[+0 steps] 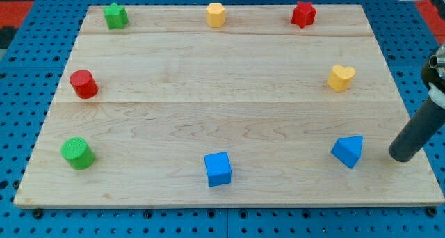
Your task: Move the yellow heart to the center of the board
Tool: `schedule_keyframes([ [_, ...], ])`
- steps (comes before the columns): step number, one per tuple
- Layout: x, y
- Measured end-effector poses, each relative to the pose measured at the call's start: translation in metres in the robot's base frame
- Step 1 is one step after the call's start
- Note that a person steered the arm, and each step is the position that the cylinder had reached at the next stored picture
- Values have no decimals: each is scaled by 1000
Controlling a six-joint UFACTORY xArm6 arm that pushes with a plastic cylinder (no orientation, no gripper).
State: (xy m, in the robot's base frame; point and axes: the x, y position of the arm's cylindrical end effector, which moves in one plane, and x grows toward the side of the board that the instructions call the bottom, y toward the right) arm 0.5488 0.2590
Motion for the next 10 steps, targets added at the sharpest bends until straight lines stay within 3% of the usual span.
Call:
schedule_keyframes([
  [1,-45,64],
  [2,-120,86],
  [3,-146,44],
  [5,-164,-116],
  [6,-176,-122],
  [7,-137,-106],
  [8,-135,-158],
  [9,-151,-214],
  [10,-181,-222],
])
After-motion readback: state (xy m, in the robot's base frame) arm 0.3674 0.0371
